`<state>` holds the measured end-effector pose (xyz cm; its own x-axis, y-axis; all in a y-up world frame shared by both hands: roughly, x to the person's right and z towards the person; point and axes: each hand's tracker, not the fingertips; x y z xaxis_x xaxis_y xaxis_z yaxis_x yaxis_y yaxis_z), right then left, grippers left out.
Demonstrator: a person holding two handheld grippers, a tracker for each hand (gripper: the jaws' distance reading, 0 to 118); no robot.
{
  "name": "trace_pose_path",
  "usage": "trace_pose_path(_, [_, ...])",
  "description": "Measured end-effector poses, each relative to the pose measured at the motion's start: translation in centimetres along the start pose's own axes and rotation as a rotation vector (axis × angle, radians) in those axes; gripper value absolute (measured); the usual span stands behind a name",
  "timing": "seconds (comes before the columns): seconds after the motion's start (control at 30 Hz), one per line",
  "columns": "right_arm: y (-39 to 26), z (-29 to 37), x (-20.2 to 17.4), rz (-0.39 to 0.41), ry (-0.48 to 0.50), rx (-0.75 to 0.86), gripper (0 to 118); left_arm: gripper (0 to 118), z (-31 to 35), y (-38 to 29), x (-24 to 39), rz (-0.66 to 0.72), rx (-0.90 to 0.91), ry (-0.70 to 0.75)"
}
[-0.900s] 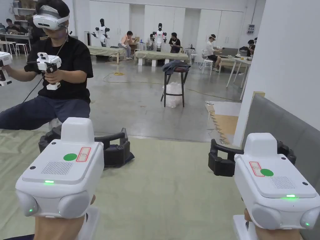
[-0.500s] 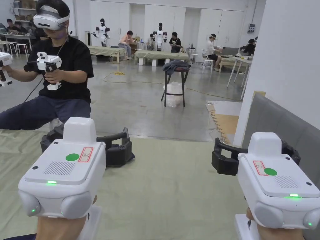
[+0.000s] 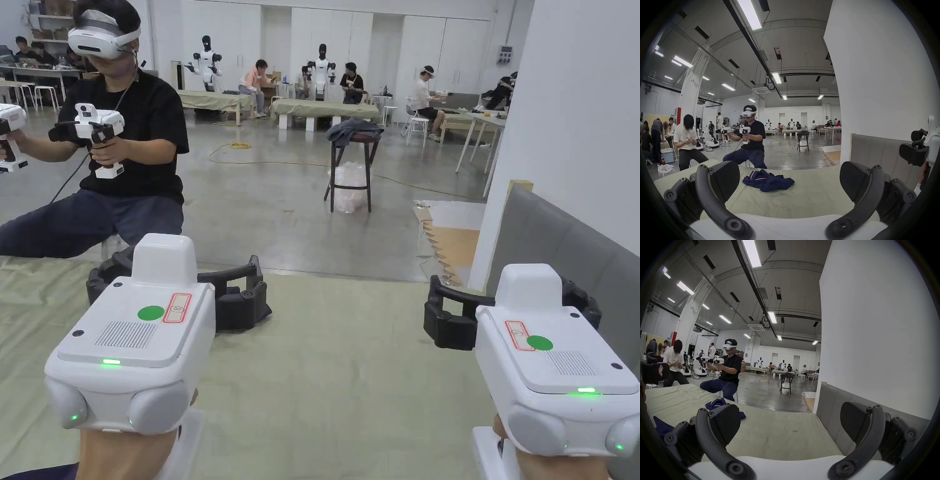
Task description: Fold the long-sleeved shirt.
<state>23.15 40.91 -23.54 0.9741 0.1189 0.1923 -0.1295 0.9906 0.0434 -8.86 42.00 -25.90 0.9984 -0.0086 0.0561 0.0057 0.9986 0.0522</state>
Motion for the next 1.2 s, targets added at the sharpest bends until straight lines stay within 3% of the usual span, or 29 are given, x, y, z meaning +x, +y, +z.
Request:
trace_pose_path(0.47, [-0.2, 0.1, -0.2, 0.013, 0.006, -0.01, 118, 111, 0.0, 0.2, 0.3, 0.013, 0.004, -0.001])
trace_pose_path(0.67, [-0.1, 0.2, 0.0, 0.003, 0.016, -0.014, 116, 102, -0.1, 0.1, 0.4, 0.004, 0.0, 0.001])
trace_pose_path(0.7, [-0.1, 0.3, 0.0, 0.007, 0.02, -0.013, 112, 99, -0.1, 0.1, 0.4, 0.004, -0.001, -0.002])
trace_pose_path(0.73, [-0.1, 0.4, -0.1, 0.013, 0.026, -0.008, 99, 92, 0.0, 0.1, 0.5, 0.005, -0.001, -0.001])
trace_pose_path(0.77, [-0.1, 0.4, -0.1, 0.019, 0.019, -0.009, 67, 74, 0.1, 0.1, 0.5, 0.008, -0.003, -0.01])
trace_pose_path(0.83, [-0.1, 0.4, -0.1, 0.022, 0.0, -0.02, 8, 19, 0.1, 0.0, 0.4, 0.013, 0.0, -0.015])
trace_pose_path(0.87, [-0.1, 0.5, 0.0, 0.017, -0.014, -0.023, 1, 6, 0.2, -0.1, 0.4, 0.013, -0.007, -0.017])
trace_pose_path(1.07, [-0.6, 0.7, -0.2, -0.002, 0.005, -0.036, 0, 3, 0.4, -0.4, -0.1, 0.011, -0.042, 0.002])
trace_pose_path(1.2, [-0.7, 0.4, -3.7, -0.013, 0.094, -0.03, 0, 3, 1.6, -1.0, -3.6, 0.025, -0.073, 0.101])
